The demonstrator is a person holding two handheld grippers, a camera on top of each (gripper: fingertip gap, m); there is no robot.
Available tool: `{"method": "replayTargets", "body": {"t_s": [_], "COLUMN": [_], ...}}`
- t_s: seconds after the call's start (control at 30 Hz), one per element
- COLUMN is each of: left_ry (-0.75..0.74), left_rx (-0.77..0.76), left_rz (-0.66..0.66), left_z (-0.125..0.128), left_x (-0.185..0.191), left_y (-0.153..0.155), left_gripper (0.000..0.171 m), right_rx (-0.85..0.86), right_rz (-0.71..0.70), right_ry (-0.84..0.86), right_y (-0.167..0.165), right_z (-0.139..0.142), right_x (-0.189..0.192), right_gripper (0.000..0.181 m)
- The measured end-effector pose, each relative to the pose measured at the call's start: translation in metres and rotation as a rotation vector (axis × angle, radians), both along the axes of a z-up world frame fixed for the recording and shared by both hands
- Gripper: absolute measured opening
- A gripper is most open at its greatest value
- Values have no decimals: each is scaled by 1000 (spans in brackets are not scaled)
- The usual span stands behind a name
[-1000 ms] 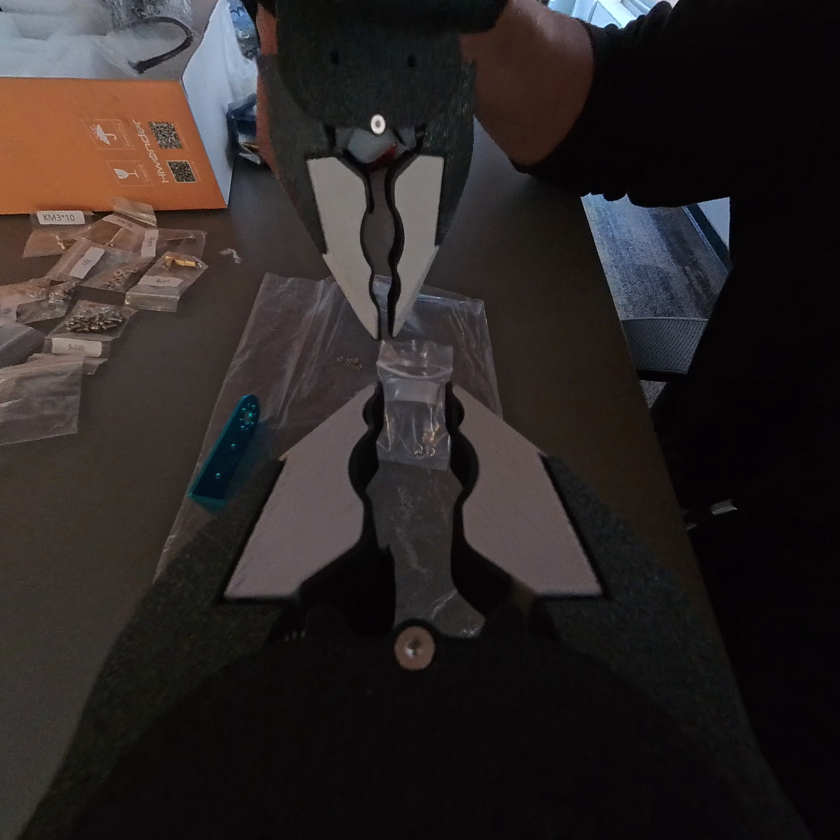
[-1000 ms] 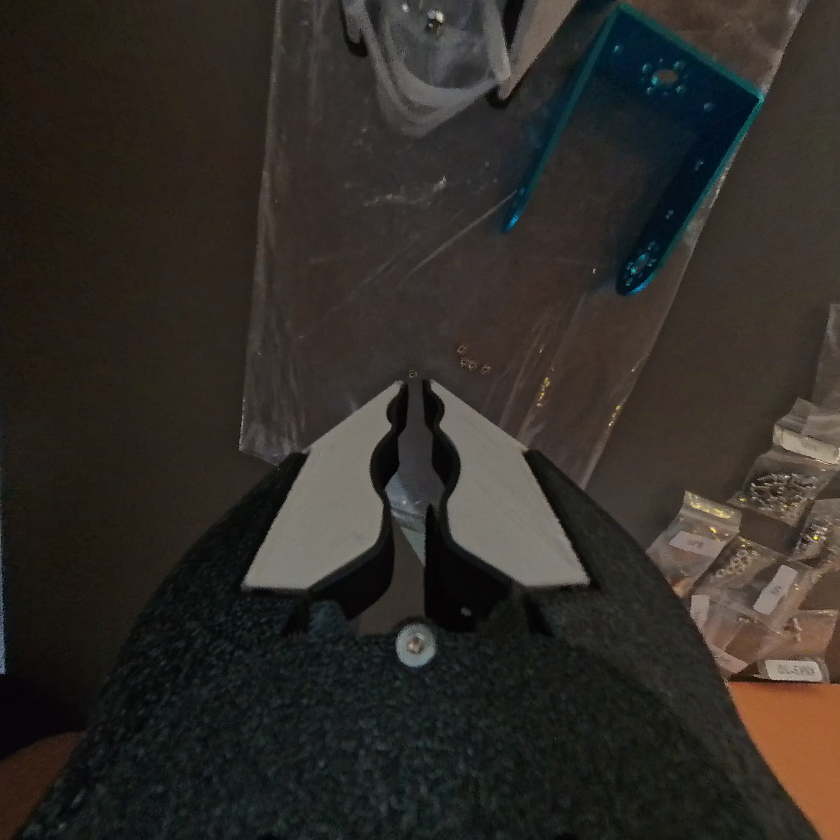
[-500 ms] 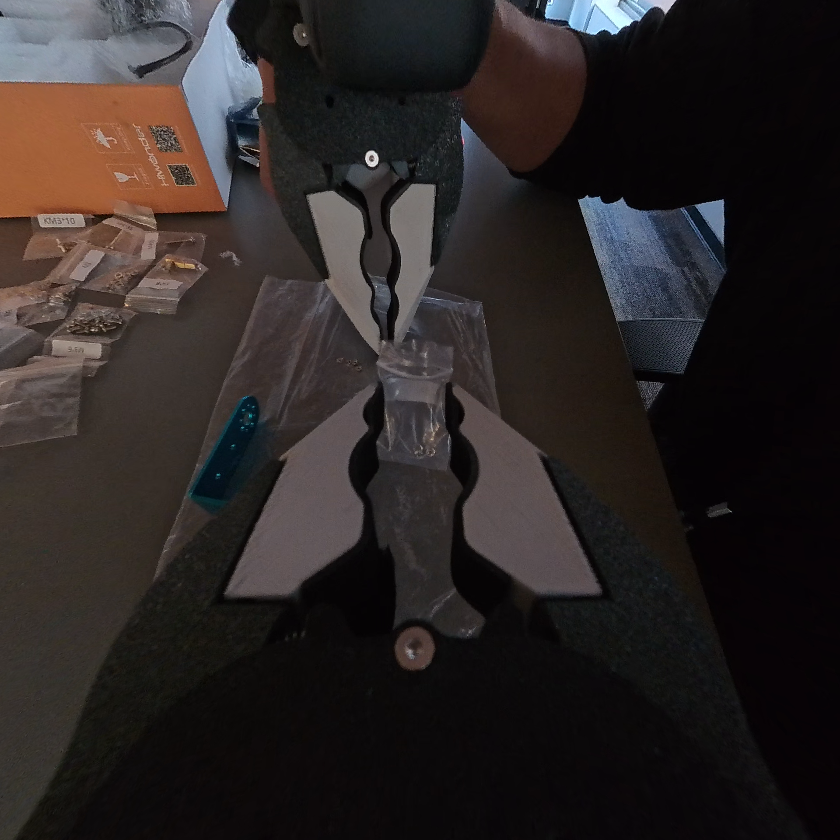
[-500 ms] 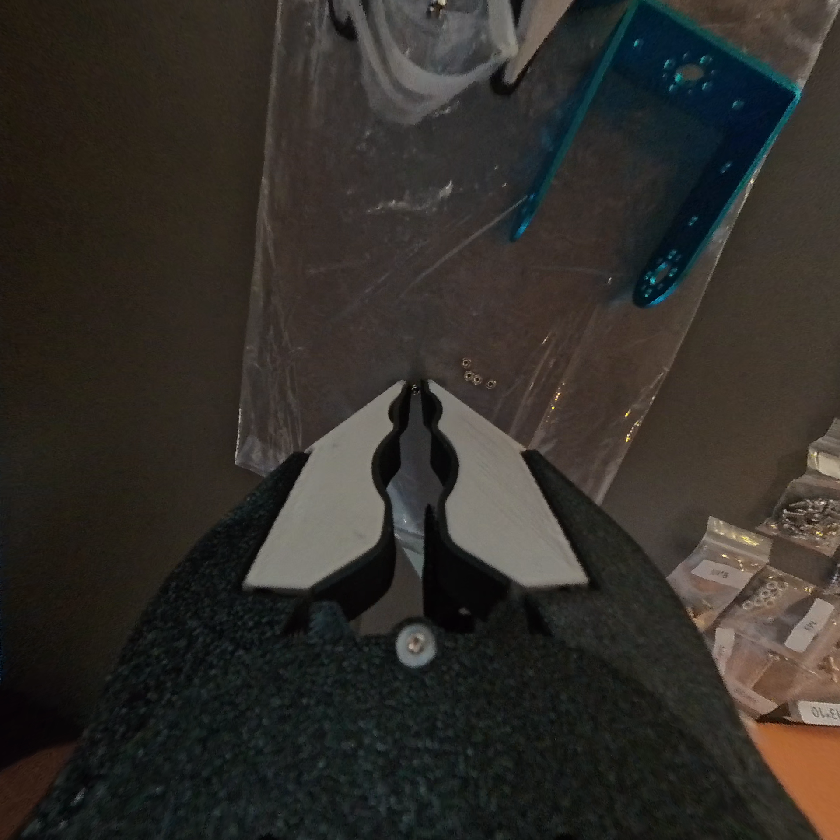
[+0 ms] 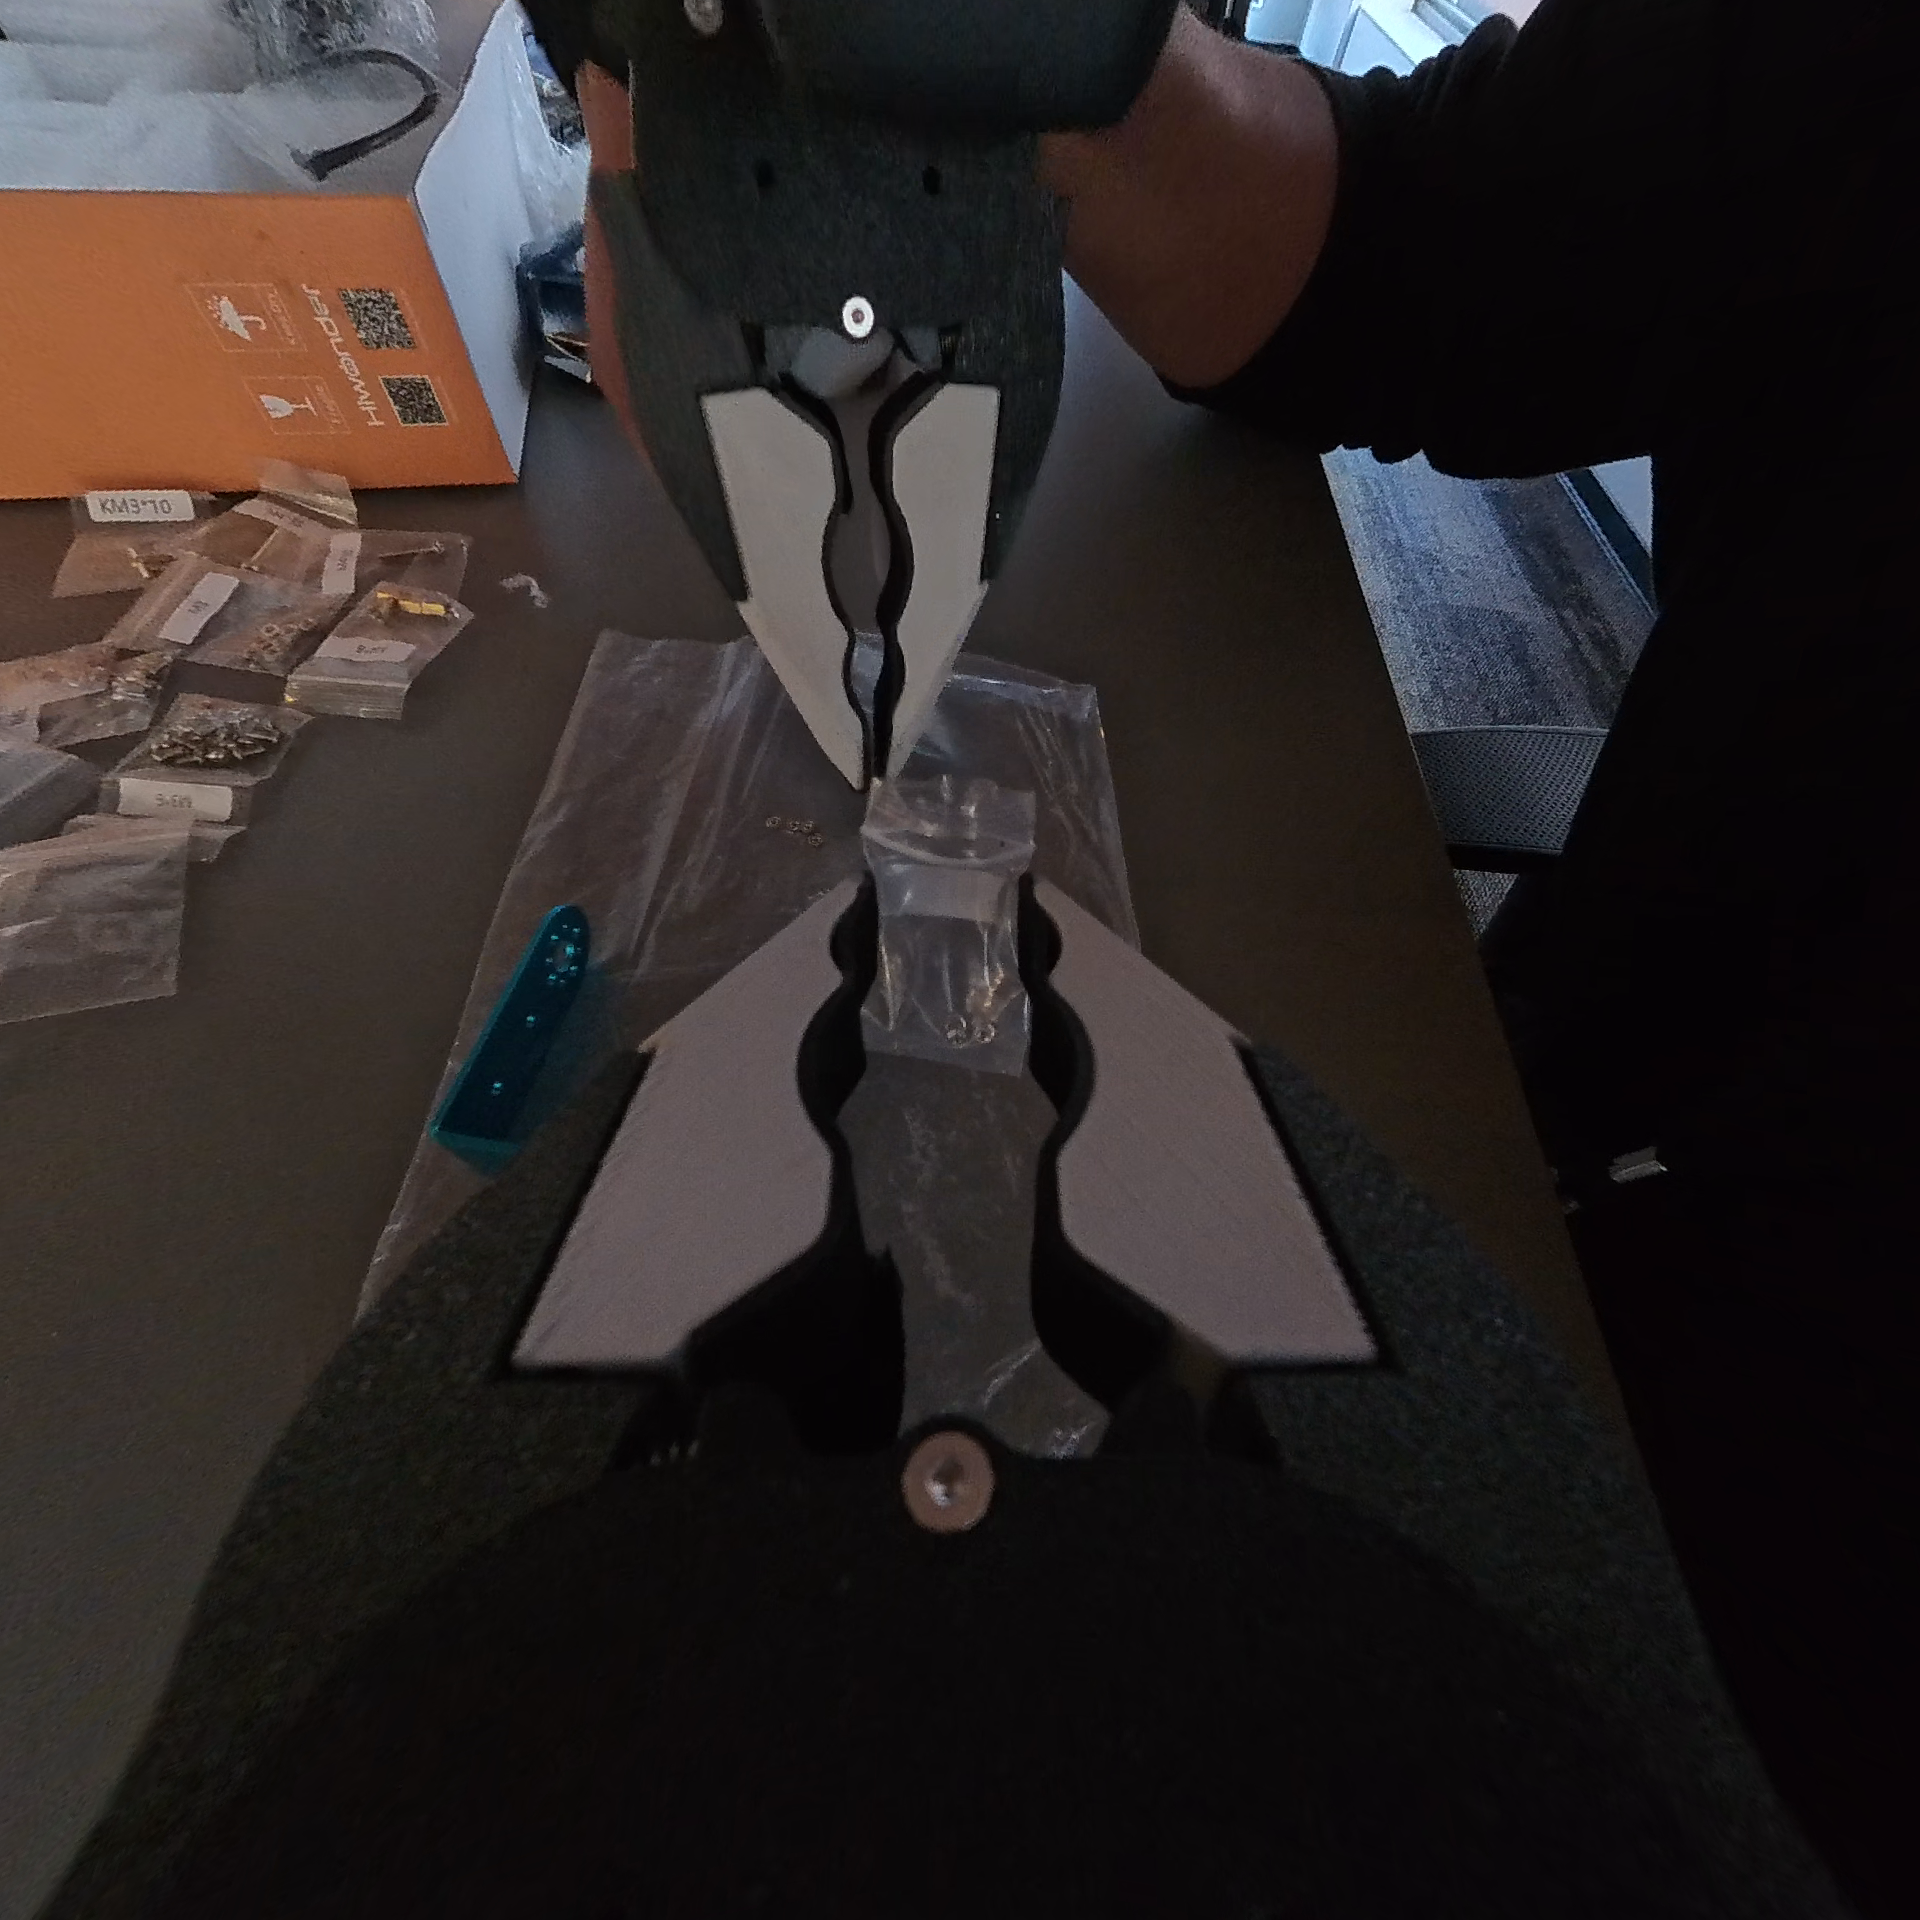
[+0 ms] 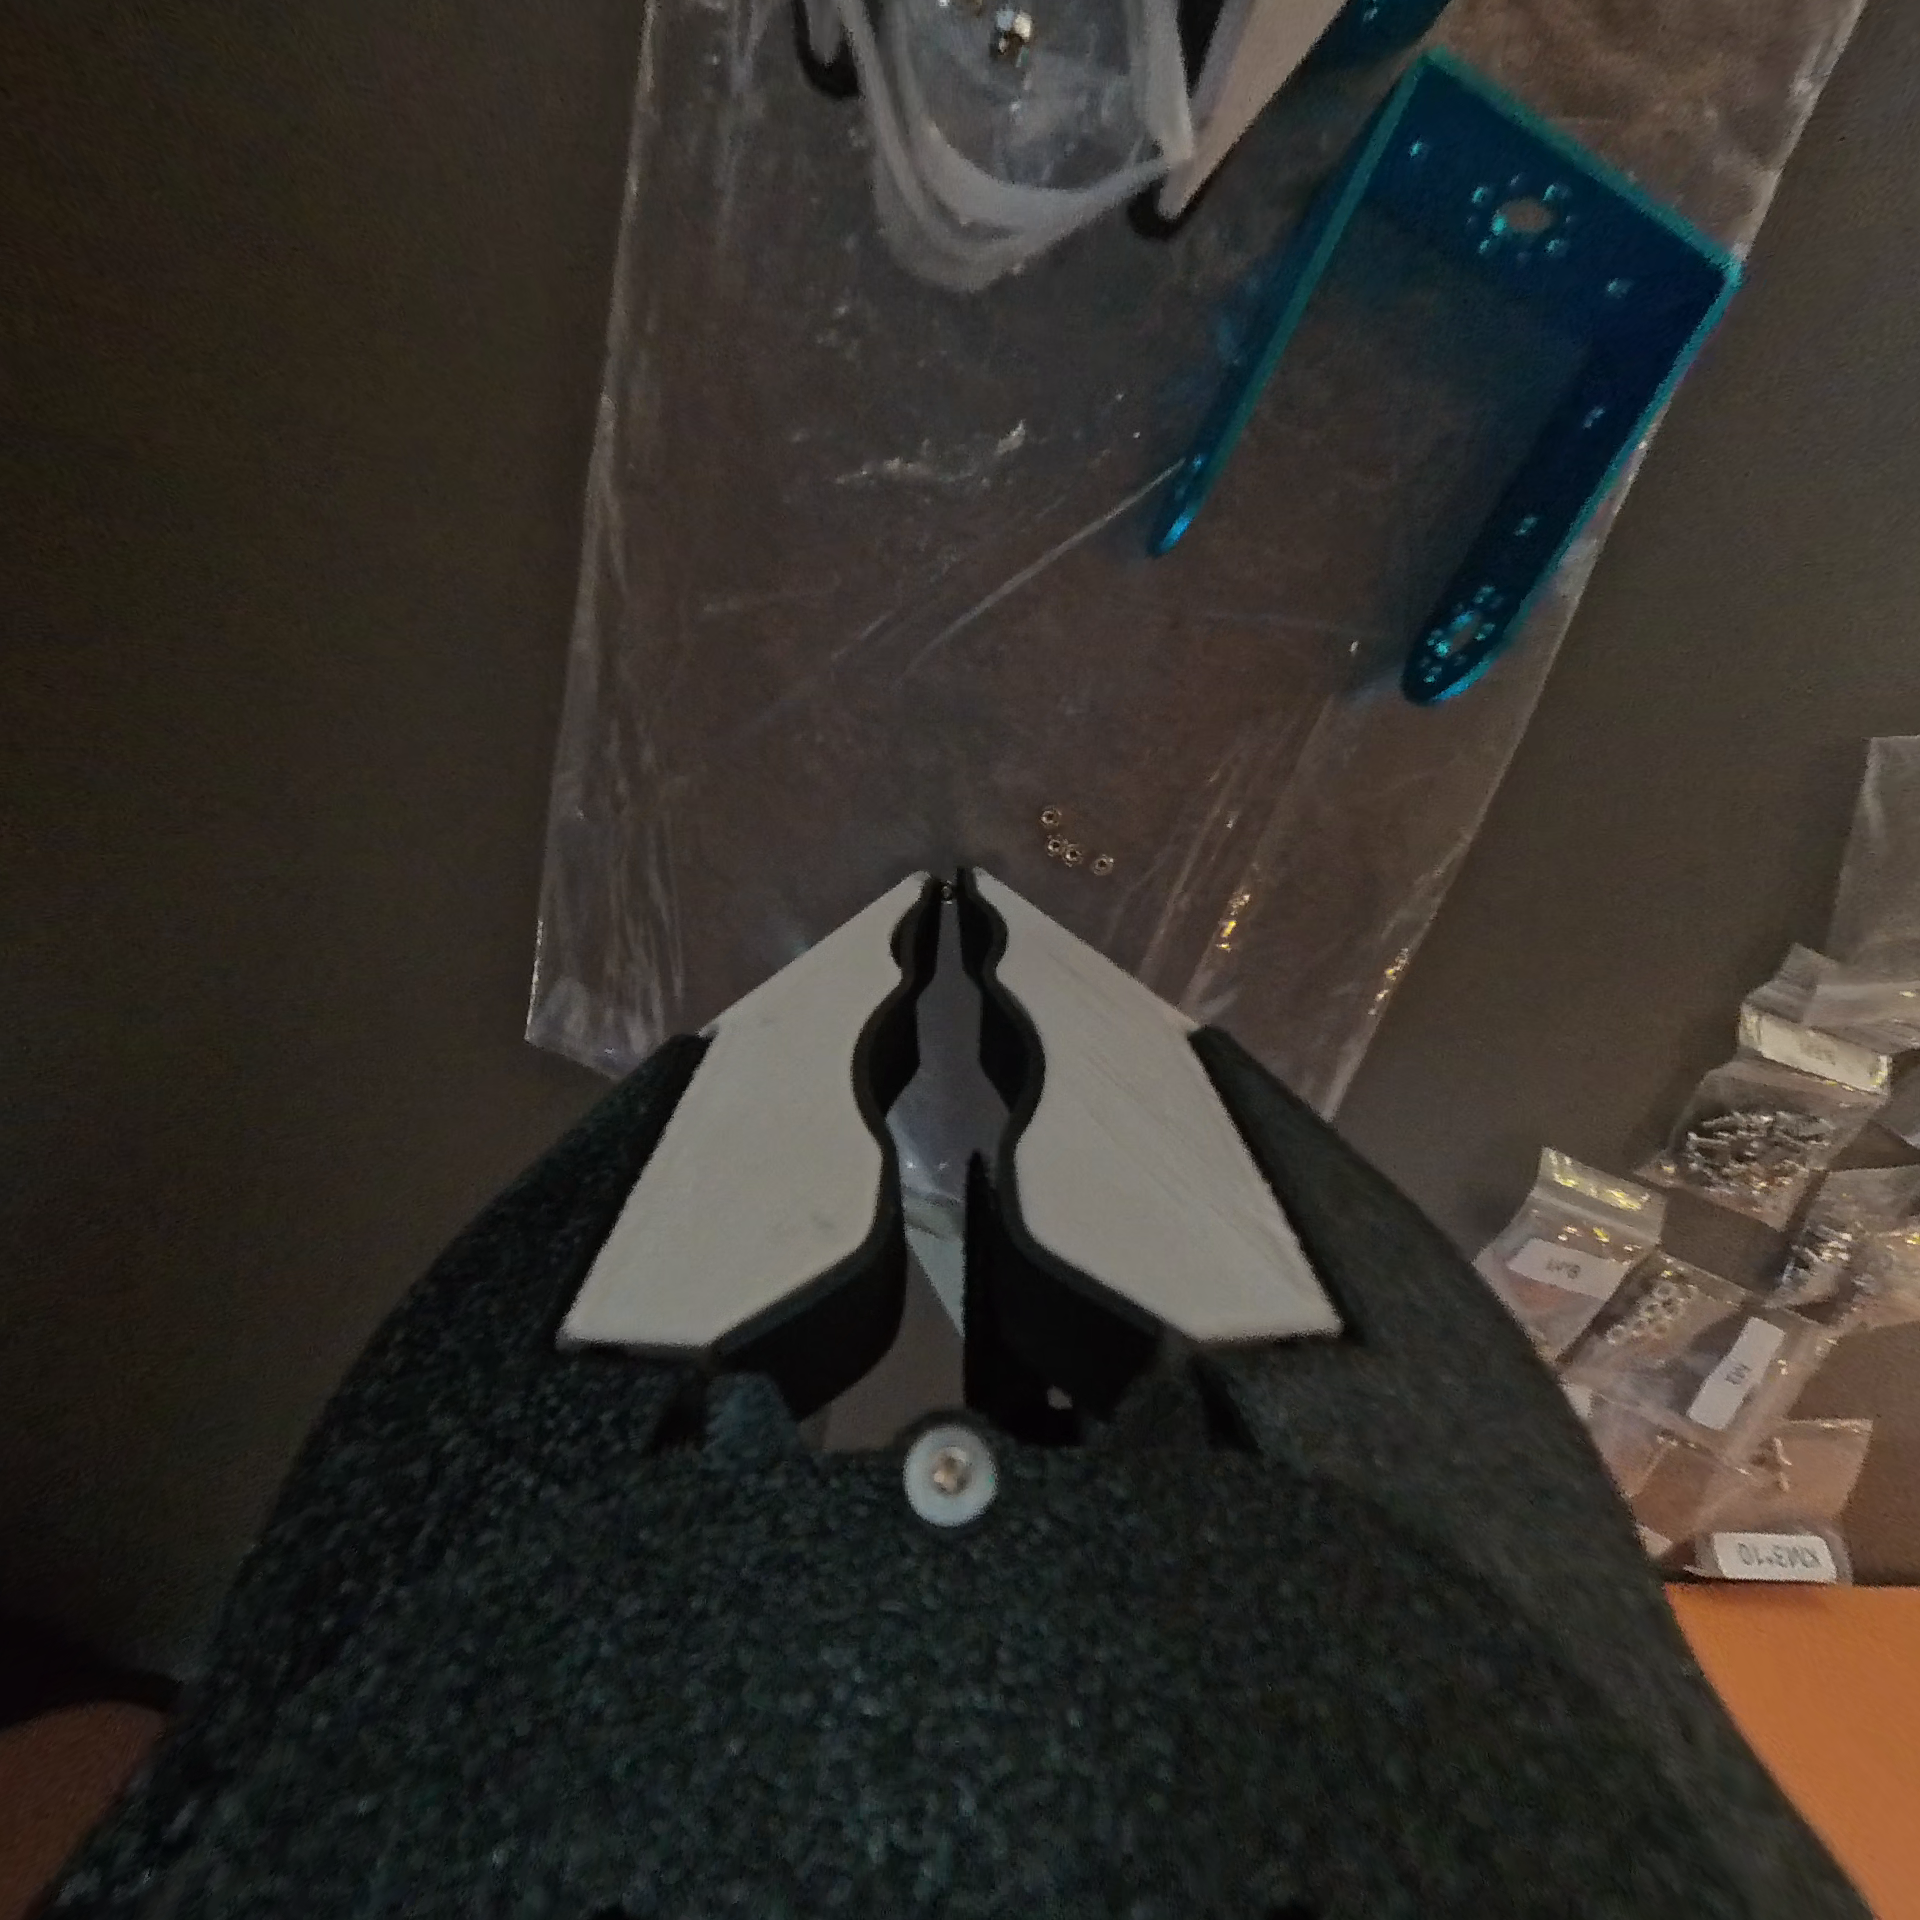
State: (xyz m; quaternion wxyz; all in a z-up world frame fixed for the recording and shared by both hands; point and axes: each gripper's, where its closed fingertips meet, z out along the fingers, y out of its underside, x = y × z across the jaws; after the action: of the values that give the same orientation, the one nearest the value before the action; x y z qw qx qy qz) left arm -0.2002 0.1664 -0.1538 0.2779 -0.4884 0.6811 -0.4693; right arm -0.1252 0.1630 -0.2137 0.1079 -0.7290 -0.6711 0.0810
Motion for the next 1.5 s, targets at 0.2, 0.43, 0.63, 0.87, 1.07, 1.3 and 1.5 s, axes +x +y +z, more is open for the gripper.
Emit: {"method": "replayTargets", "body": {"t_s": [0.2,0.43,0.63,0.87,1.07,1.3,1.5], "left_ry": [0,12,11,7,3,6,8], "left_rx": [1,0,-1,-3,-5,-6,-6], "left_rz": [2,0,-1,-4,-3,-4,-2], "left_z": [0,-3,-3,-2,-1,-2,-2], "left_x": [0,1,1,1,1,1,1], "left_y": [0,-1,-1,-1,-1,-1,0], "left_gripper": [26,26,26,26,26,26,26], "right_rx": [138,206,217,193,196,196,214], "right_rz": [34,40,86,71,68,58,55], "right_ry": [177,292,538,494,486,494,473], "right_y": [10,14,5,9,11,13,15], "right_z": [41,66,100,80,77,78,75], "right_x": [-23,-38,-74,-81,-79,-79,-78], "right_gripper": [0,0,0,0,2,5,4]}}
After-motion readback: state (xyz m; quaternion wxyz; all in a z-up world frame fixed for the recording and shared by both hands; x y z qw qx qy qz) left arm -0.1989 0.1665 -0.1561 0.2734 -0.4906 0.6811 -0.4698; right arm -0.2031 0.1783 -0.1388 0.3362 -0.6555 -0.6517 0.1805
